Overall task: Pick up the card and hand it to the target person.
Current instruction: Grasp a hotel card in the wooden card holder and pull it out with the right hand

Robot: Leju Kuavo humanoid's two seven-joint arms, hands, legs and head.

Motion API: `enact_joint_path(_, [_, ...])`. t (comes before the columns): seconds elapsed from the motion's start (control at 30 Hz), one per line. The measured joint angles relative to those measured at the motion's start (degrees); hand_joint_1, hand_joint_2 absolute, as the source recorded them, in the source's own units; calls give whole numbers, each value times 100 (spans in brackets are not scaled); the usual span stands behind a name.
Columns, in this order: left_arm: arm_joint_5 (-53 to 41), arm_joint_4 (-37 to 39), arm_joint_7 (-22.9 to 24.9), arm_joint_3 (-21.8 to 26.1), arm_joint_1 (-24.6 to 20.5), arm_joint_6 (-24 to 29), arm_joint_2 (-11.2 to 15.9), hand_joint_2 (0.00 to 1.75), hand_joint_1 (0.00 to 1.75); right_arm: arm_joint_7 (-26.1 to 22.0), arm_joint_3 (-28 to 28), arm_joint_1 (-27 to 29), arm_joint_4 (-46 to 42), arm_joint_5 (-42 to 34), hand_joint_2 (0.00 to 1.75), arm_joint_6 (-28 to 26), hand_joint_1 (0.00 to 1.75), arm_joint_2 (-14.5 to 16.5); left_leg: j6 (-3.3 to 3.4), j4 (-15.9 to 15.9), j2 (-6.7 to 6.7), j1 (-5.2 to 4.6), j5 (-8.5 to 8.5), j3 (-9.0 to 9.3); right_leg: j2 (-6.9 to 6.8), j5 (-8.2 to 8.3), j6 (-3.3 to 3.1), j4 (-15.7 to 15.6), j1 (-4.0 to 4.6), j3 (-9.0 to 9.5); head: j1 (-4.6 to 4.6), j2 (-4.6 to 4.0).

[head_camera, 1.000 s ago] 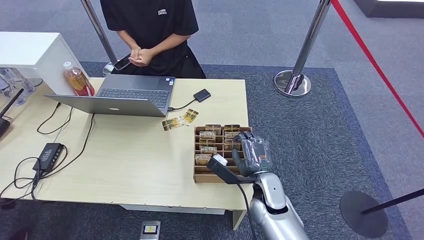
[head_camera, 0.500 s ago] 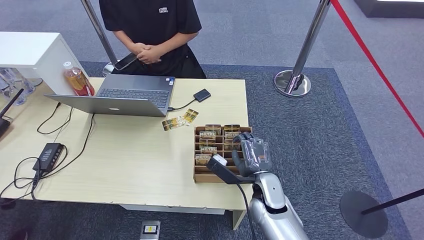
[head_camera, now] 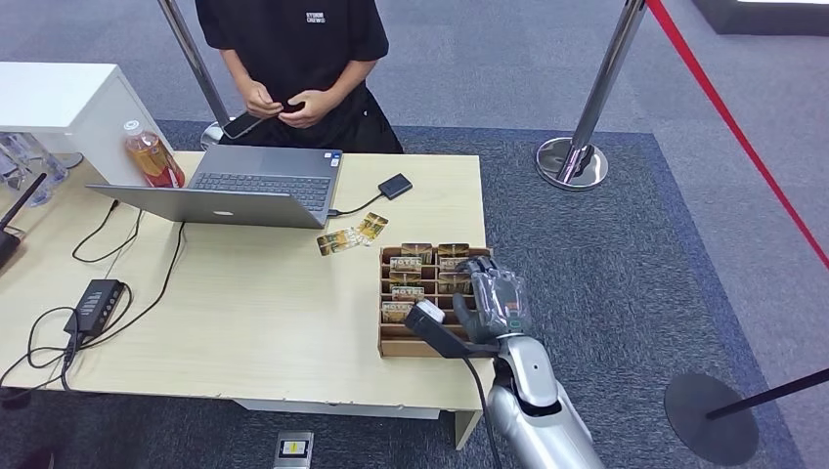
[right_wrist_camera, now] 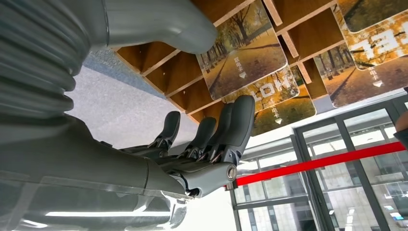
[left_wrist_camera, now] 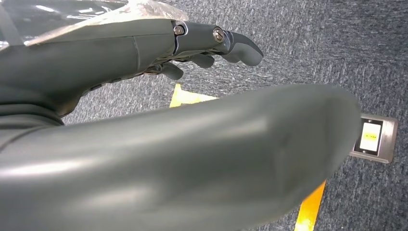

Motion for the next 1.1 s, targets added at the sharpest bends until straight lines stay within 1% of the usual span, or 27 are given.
enact_joint_path(0.37, [-10, 0, 0, -1, -1, -5, 0, 0, 0, 0, 0, -20, -1, -1, 175, 27, 70, 26, -1, 0, 0, 0, 1, 0, 0, 0, 0, 1, 0, 0, 0, 0])
enact_joint_path(0.77, [-26, 0, 3, -3, 0, -9, 0, 0, 0, 47, 0, -74, 90, -2, 175, 91, 72, 71, -2, 0, 0, 0, 1, 1, 0, 1, -1, 2, 0, 0, 0, 0])
enact_joint_path(1.1, [-22, 0, 13, -3, 1, -7, 1, 0, 0, 75, 0, -83, 140, 1, 175, 146, 67, 125, -2, 0, 0, 0, 2, 1, 0, 1, -1, 2, 0, 0, 0, 0])
